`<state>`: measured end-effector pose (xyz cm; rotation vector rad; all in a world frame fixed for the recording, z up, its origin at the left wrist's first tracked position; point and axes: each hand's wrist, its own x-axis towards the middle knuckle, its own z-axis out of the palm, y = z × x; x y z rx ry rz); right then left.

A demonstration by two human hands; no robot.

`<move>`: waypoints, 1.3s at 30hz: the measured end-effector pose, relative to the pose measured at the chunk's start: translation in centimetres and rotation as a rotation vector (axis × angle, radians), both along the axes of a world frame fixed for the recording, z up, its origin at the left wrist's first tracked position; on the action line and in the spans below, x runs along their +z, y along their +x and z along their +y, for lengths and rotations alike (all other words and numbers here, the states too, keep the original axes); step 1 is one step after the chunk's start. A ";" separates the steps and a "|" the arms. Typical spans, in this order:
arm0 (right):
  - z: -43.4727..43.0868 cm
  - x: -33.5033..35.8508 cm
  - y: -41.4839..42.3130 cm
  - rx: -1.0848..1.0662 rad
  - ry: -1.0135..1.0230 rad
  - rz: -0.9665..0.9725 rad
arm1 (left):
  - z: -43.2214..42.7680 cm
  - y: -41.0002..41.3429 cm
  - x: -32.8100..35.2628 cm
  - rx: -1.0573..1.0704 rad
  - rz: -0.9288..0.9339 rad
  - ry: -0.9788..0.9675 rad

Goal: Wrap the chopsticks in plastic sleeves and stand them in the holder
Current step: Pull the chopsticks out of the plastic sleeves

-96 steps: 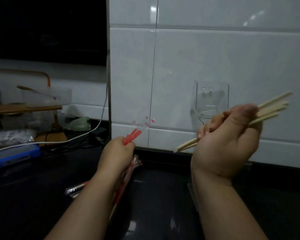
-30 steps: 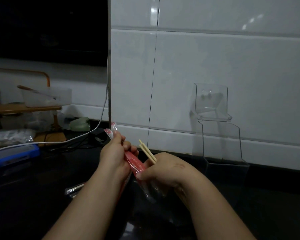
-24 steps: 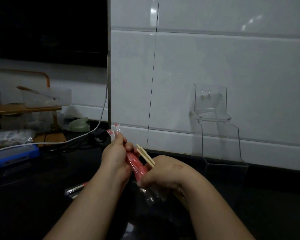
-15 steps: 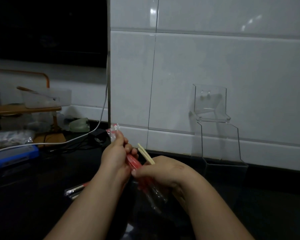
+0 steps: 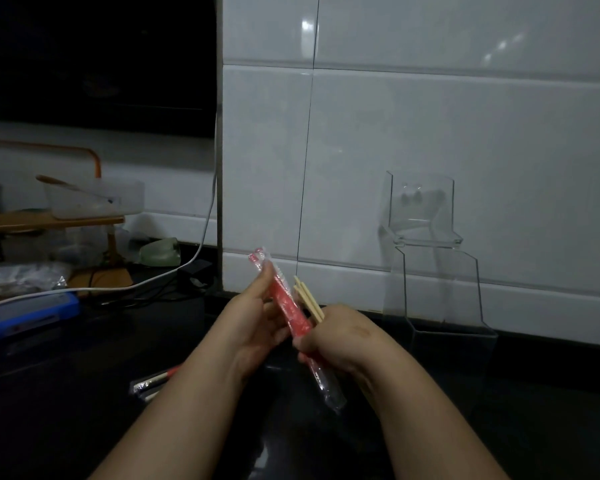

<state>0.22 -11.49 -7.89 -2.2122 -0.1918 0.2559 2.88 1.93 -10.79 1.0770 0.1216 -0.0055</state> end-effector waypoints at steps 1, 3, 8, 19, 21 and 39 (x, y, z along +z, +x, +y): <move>0.0 -0.1 0.1 -0.027 -0.007 -0.016 | 0.0 -0.1 -0.1 -0.053 0.016 0.063; 0.0 -0.2 0.1 -0.041 -0.020 -0.017 | 0.1 0.0 -0.6 -0.101 0.035 0.186; 0.0 0.2 -0.1 -0.028 -0.053 0.016 | 0.2 0.2 -1.1 -0.023 0.047 0.218; -0.7 0.7 1.3 -0.368 0.226 -0.321 | -0.9 -0.1 -2.3 -0.128 0.125 0.737; -0.9 0.6 1.4 -0.378 0.259 -0.334 | -1.4 0.0 -2.8 -0.161 0.098 0.855; -1.0 0.8 1.1 -0.361 0.407 -0.446 | -2.3 -0.5 -2.7 -0.093 0.001 1.287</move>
